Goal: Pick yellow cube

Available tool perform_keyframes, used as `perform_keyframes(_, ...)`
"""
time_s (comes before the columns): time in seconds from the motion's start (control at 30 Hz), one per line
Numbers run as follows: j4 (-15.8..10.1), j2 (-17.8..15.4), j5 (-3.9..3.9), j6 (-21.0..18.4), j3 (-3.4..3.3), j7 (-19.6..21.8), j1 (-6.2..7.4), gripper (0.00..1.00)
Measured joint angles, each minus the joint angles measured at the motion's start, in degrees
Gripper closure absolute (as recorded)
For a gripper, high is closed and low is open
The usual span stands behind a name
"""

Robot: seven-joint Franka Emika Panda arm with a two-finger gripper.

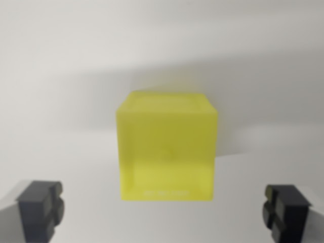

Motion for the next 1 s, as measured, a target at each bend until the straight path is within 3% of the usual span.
perform_keyframes(0.37, -0.70, 2.70, -0.17, 3.43, 0.00, 0.86, 0.05, 0.00)
perform_keyframes(1.0, 0.89, 9.54, -0.58, 8.70, 0.00, 1.43, 0.03, 0.00)
